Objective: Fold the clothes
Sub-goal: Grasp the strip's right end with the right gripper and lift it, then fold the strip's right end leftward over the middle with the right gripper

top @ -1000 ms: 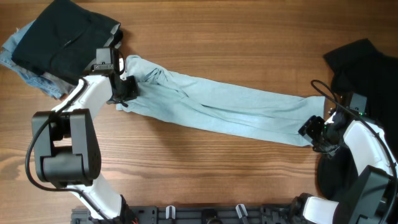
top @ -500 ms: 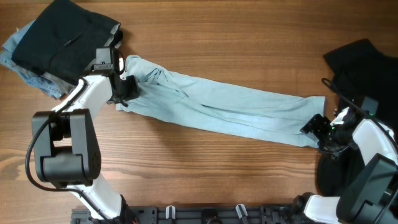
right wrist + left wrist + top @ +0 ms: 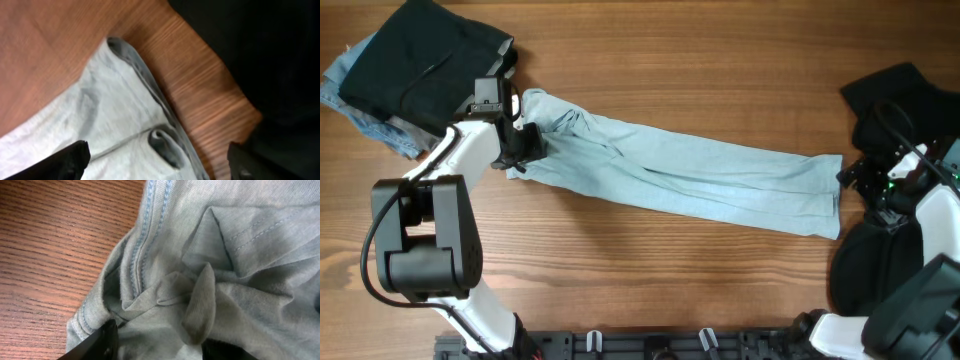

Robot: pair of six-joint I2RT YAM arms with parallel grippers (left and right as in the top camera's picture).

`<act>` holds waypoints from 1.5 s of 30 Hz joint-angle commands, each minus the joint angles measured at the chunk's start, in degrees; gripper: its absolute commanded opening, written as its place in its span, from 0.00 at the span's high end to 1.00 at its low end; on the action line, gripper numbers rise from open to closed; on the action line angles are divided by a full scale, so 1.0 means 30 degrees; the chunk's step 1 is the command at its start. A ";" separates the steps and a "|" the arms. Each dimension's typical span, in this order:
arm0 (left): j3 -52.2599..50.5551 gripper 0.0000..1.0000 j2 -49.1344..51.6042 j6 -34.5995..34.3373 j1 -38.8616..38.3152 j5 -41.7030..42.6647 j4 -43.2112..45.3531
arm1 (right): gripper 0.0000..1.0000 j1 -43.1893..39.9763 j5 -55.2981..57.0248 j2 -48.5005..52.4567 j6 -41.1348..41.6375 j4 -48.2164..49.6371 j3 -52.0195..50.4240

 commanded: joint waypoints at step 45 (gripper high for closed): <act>0.2433 0.20 -0.6448 -0.0044 0.0153 0.0692 -0.5530 | 0.96 1.5475 -0.0415 -0.0415 0.5588 -0.1902 0.3024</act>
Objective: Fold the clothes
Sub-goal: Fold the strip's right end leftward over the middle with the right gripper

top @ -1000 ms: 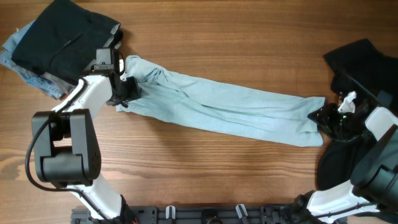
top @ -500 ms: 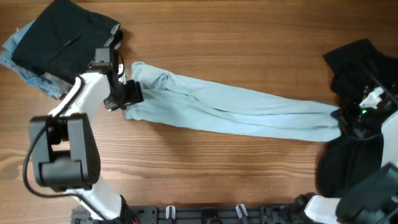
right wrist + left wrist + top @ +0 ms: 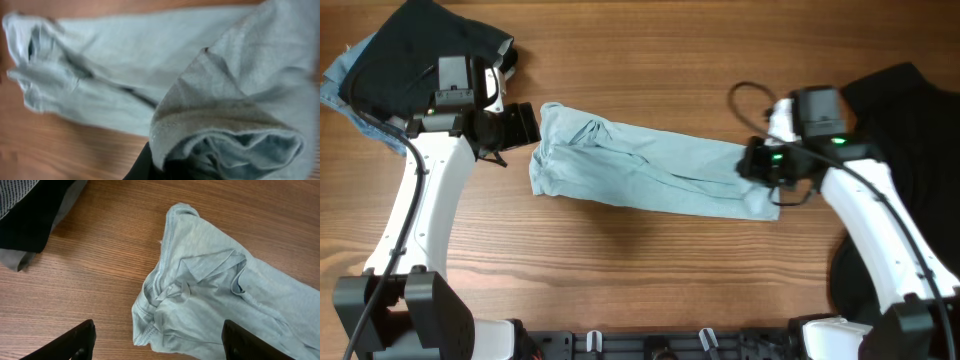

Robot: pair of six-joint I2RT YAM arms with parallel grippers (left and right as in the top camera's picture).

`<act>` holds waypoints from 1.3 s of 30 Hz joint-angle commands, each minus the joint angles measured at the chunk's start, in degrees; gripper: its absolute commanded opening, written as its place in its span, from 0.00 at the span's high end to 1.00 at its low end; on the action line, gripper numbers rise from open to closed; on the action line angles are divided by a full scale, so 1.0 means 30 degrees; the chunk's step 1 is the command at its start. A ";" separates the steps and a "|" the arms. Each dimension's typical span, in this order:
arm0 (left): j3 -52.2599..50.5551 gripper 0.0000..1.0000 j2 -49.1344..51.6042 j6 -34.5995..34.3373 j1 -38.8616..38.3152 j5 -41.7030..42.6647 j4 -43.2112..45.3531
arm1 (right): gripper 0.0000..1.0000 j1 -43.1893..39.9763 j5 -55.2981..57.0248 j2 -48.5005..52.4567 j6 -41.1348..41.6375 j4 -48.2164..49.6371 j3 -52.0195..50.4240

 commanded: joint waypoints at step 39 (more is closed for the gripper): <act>0.0240 0.69 -0.0131 0.2040 -0.2025 0.4262 -0.0918 | 0.73 0.1785 -0.5238 0.6273 -0.2331 1.1737 0.1370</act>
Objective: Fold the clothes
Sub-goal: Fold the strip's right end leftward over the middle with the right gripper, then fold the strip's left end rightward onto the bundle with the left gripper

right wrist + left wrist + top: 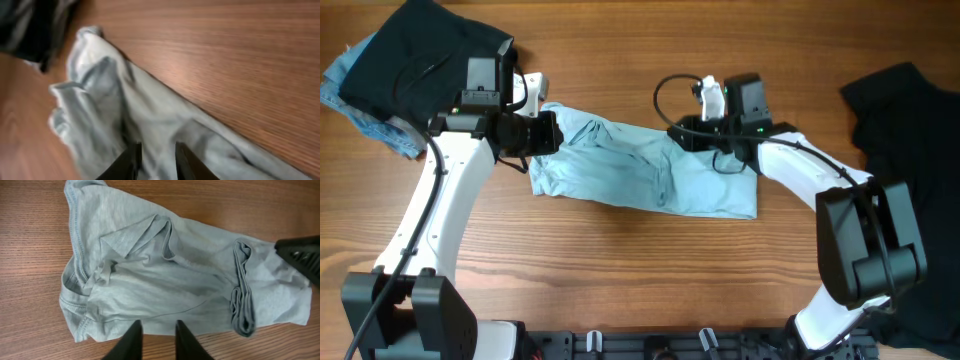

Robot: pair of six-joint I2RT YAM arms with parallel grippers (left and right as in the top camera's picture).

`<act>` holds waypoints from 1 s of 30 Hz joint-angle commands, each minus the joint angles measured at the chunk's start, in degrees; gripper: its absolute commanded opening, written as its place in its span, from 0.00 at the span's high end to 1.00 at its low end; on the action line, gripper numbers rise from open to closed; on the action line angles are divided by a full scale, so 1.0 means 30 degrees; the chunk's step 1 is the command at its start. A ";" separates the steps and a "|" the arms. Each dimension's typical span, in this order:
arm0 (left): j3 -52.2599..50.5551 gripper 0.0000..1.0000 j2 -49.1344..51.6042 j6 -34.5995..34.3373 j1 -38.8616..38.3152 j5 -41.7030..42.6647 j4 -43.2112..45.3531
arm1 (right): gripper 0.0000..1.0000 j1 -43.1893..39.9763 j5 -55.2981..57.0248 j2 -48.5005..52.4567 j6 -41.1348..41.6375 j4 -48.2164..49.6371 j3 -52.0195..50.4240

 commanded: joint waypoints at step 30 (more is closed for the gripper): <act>-0.0007 0.71 1.0652 1.0149 0.2433 0.3228 0.2098 | 0.41 -0.3847 0.1064 -0.7140 -0.3606 -1.3690 0.1421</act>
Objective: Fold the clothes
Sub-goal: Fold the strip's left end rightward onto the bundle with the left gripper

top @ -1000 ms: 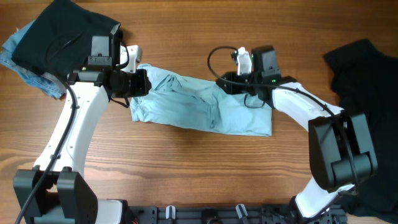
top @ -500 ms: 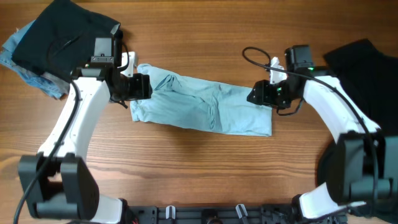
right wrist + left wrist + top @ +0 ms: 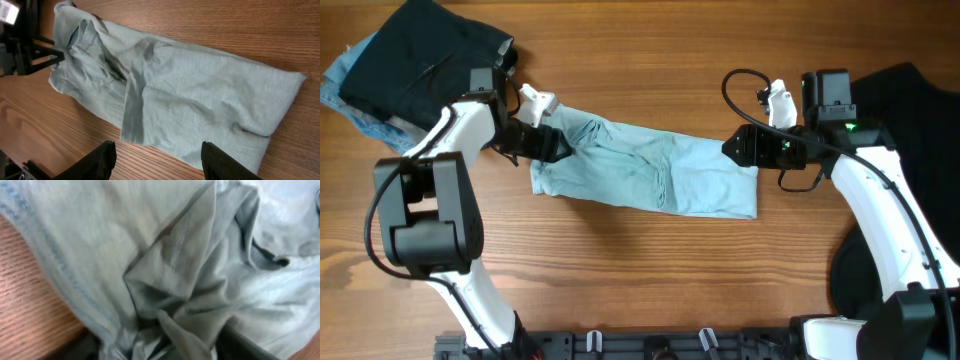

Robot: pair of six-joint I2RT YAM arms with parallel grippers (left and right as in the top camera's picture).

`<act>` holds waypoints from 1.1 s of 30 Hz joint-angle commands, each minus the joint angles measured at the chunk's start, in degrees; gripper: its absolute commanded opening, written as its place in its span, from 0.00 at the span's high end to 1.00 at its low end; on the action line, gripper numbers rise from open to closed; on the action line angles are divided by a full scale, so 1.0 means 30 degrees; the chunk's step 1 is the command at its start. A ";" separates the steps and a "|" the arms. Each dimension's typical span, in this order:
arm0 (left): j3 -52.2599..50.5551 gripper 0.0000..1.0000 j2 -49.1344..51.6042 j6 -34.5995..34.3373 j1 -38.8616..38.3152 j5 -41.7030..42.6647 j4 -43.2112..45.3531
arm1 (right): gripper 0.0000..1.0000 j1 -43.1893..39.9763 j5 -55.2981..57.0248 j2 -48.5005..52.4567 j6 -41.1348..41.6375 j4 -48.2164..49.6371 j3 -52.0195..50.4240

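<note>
A light blue garment [image 3: 650, 178] lies folded in half on the wooden table [image 3: 650, 270], its doubled end to the right. My left gripper [image 3: 548, 146] is down at its crumpled left end. In the left wrist view the gripper [image 3: 157, 349] is open, with bunched blue cloth [image 3: 165, 255] between its wide-set fingers. My right gripper [image 3: 732, 148] hovers by the garment's upper right corner. It stands open [image 3: 162, 165] with nothing in it, above the garment [image 3: 200, 95], whose folded-over edge [image 3: 132, 105] crosses the middle.
A black pile of clothes [image 3: 420, 50] on a blue cloth [image 3: 340, 85] lies at the back left. More black clothing [image 3: 905, 95] covers the right edge, behind and under the right arm. Bare wood runs along the front.
My left gripper, then raised over the garment with fingers close together, is now down at the left end and open around the cloth. My right gripper has moved from mid-garment to the right end and opened.
First the garment lay stretched long, with a gripper at each end. Then my right gripper held the right end further left, and the left was open and lifted off. Later that end lay over the middle, halving the length. Now the left gripper is back at the left end.
</note>
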 commanded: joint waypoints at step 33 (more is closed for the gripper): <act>1.0244 0.38 -0.0576 -1.3180 -1.2517 -0.6455 -1.1001 | 0.34 -0.0590 0.2769 -0.0219 -0.0597 -0.1545 0.0117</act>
